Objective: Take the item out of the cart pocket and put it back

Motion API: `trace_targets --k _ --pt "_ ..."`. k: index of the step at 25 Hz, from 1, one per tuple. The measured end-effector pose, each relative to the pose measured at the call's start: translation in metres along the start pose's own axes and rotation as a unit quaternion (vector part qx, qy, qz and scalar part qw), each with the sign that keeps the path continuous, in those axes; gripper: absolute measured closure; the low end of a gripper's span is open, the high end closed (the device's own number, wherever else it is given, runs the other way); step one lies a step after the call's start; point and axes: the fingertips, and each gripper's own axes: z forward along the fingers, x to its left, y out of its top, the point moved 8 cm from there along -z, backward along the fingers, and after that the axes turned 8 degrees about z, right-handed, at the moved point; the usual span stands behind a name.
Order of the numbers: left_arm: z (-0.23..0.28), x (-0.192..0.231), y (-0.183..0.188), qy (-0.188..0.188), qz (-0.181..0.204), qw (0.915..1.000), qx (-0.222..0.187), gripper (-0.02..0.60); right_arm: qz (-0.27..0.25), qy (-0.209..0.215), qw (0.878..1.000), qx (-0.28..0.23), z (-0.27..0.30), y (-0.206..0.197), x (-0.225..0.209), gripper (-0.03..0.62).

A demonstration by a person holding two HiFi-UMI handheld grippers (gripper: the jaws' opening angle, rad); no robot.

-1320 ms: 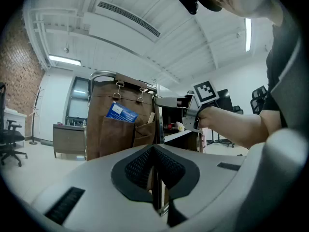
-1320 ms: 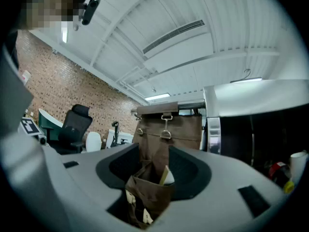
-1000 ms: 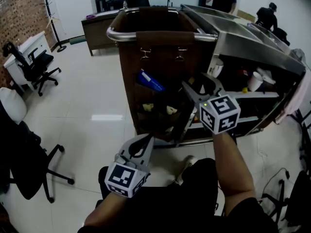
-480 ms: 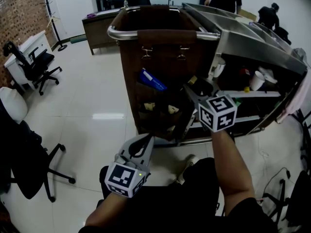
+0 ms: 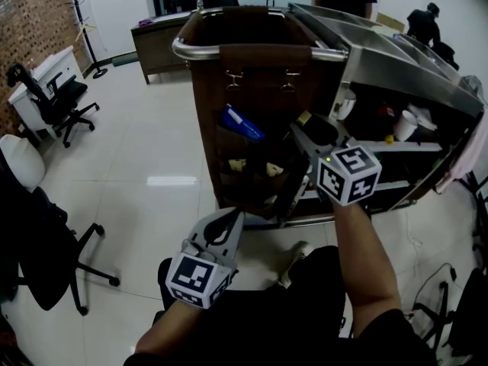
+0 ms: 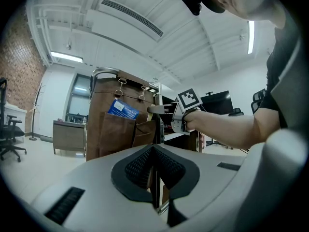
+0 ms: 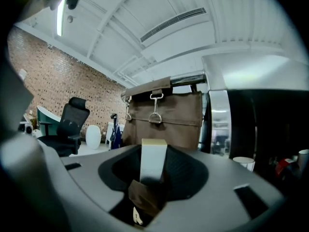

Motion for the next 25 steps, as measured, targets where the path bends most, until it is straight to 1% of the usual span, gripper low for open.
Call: trace_targets --k 3,8,16,20,25 --pt "-0.002 0.000 0.003 0.003 0.001 1.0000 -0.004 0.581 0.006 0.005 1.000 -0.013 -0.003 0.013 0.003 0.421" --pt "-0.004 0.000 0.006 0.005 0.008 0.9998 -0.015 0.581 -0.011 0.012 0.999 -0.039 -0.012 0.042 0.010 0.422" --pt "-0.008 -0.003 0.009 0.004 0.009 0.9998 -0.018 0.581 -0.030 0.011 0.997 -0.068 -0.034 0.085 0.023 0.422" --pt "-0.010 -0.004 0.012 0.005 0.011 0.9998 -0.017 0.581 -0.038 0.019 0.995 -0.092 -0.054 0.109 0.031 0.422" --pt "-0.011 -0.005 0.013 0.005 0.016 0.9997 -0.018 0.581 -0.050 0.030 0.991 -0.121 -0.095 0.143 0.049 0.422"
